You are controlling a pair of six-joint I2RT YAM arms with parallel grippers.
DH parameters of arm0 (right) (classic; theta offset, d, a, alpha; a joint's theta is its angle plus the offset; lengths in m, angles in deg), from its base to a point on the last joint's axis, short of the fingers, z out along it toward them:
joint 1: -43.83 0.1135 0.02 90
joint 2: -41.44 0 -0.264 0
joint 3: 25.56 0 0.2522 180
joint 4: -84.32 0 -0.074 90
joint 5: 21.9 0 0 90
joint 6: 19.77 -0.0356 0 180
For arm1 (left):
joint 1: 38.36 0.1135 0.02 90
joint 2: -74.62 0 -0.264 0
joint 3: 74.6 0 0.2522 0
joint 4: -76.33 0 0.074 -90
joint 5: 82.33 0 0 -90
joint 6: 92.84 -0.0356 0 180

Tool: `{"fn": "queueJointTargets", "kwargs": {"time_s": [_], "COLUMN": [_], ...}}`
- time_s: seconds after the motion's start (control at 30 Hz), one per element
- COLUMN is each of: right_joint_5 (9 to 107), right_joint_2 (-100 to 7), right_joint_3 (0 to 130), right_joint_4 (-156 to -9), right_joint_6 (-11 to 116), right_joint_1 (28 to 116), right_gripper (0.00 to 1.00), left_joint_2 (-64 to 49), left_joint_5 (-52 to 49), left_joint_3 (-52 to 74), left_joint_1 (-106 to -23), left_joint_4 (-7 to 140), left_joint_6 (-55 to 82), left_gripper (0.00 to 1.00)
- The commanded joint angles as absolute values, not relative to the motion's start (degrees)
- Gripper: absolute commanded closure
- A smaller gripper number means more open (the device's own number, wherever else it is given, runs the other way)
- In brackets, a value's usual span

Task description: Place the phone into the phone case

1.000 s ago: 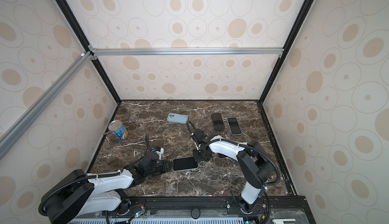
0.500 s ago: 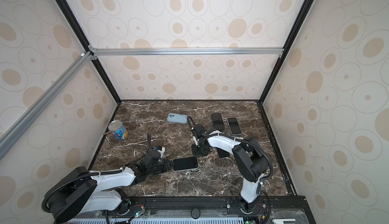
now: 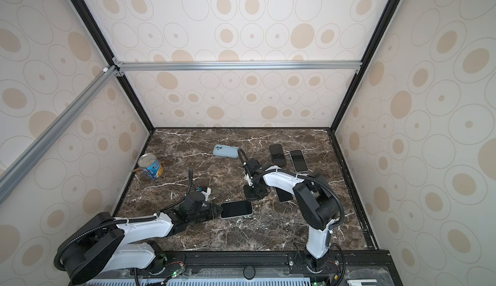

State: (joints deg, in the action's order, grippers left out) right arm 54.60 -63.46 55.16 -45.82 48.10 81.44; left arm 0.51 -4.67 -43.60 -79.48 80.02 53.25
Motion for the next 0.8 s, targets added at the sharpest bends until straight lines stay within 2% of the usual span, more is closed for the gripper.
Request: {"fn": "queueJointTargets", "kwargs": {"time_s": [0.0, 0.43, 0.77], "right_joint_5": [58.6, 63.7, 81.0], "right_joint_2": [-68.2, -70.9, -73.2], "right_joint_3": [52.1, 48.6, 51.8], "right_joint_4": [-42.3, -39.2, -35.6], "right_joint_6": [49.0, 48.3, 49.6], "right_joint_1": [82.5, 86.0, 96.3], "right_gripper": [0.88, 0.89, 0.85], "left_joint_2": [0.3, 0.4, 2.8], "left_joint_5": [-4.5, -4.1, -3.3], "left_joint_3": [-44.2, -45.0, -45.1], "left_joint_1": [-79.2, -79.2, -79.1], "left_joint_4": [80.4, 80.8, 79.7], "left_joint_6": [53.0, 53.4, 53.7], "left_gripper": [0.75, 0.75, 0.75]}}
